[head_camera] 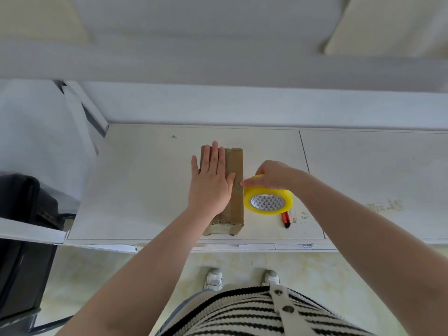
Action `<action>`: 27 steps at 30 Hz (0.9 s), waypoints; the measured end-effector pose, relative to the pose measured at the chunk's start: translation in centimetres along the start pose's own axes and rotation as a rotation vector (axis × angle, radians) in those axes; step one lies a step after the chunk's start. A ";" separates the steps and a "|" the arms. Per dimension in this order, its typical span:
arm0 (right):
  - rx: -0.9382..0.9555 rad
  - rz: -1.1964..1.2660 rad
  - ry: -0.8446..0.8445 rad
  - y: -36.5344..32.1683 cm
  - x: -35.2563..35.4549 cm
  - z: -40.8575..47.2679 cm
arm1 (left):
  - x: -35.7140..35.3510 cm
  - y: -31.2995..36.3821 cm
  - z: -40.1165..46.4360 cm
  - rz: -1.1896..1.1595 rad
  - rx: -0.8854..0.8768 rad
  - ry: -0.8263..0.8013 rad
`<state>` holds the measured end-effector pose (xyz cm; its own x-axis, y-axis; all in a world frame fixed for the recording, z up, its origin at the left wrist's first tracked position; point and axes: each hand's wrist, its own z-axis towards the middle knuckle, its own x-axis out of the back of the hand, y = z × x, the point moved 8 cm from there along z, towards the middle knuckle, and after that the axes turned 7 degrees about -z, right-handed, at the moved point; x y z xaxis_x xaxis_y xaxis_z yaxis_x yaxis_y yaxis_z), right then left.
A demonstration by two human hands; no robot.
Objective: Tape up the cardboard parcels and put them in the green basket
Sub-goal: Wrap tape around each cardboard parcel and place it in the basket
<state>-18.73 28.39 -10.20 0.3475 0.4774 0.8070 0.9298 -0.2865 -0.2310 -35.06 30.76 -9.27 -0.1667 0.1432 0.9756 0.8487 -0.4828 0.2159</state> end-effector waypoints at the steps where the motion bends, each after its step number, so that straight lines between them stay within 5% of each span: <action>1: 0.012 0.006 0.017 0.0 0.0 -0.2 | 0.0 -0.2 -0.1 -0.010 0.003 -0.019; 9: 0.276 0.436 0.163 -0.6 1.9 -3.8 | 0.7 -4.3 -0.4 -0.239 0.021 -0.060; 14: 0.073 -0.162 0.237 0.1 3.1 -3.4 | 0.9 -5.7 -0.6 -0.333 0.038 -0.140; 21: 0.085 -0.119 0.247 -1.5 3.4 -2.7 | 0.6 -7.3 -0.8 -0.495 0.195 -0.294; 27: 0.085 -0.197 0.244 -3.3 4.1 -2.8 | 0.7 -8.4 -1.5 -0.896 0.303 -0.262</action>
<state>-20.69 28.93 -4.62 0.1298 0.3006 0.9449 0.9867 -0.1331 -0.0932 -43.05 33.56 -10.37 -0.7262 0.5532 0.4082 0.5614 0.1344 0.8165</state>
